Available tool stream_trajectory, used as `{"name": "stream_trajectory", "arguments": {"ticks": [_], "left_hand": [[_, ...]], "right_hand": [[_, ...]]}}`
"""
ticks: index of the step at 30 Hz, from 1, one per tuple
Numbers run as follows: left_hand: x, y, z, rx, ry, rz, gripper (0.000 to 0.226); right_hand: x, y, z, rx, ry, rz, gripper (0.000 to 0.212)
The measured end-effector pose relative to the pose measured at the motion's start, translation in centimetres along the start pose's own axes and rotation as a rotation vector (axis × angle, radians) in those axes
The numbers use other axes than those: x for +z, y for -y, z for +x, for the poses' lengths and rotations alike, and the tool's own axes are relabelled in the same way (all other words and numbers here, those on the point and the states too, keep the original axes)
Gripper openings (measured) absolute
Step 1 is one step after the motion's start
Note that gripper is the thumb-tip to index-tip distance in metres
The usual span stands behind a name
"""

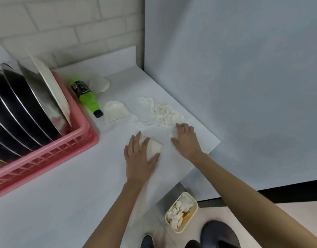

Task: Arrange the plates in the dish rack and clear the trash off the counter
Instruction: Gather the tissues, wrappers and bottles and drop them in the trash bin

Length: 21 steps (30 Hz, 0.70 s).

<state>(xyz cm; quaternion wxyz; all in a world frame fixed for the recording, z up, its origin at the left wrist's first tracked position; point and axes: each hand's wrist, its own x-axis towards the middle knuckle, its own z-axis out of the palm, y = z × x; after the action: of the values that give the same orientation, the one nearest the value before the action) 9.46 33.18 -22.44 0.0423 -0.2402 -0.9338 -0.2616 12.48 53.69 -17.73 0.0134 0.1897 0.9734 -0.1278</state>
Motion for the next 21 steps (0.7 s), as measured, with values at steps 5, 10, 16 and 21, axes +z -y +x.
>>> {"name": "stream_trajectory", "arguments": {"ticks": [5, 10, 16, 21], "left_hand": [[0.2, 0.4, 0.2, -0.012, 0.010, 0.006, 0.066], [0.6, 0.3, 0.1, -0.020, -0.032, 0.011, 0.064], [0.4, -0.1, 0.3, -0.032, -0.044, 0.000, 0.062], [0.2, -0.2, 0.2, -0.041, -0.008, -0.009, 0.062]], "right_hand": [[-0.1, -2.7, -0.6, -0.059, -0.063, 0.248, 0.034], [-2.9, -2.9, -1.3, 0.022, -0.082, 0.521, 0.042], [-5.6, 0.5, 2.8, 0.029, 0.009, 0.437, 0.007], [-3.4, 1.9, 3.9, -0.050, 0.202, 0.009, 0.017]]}}
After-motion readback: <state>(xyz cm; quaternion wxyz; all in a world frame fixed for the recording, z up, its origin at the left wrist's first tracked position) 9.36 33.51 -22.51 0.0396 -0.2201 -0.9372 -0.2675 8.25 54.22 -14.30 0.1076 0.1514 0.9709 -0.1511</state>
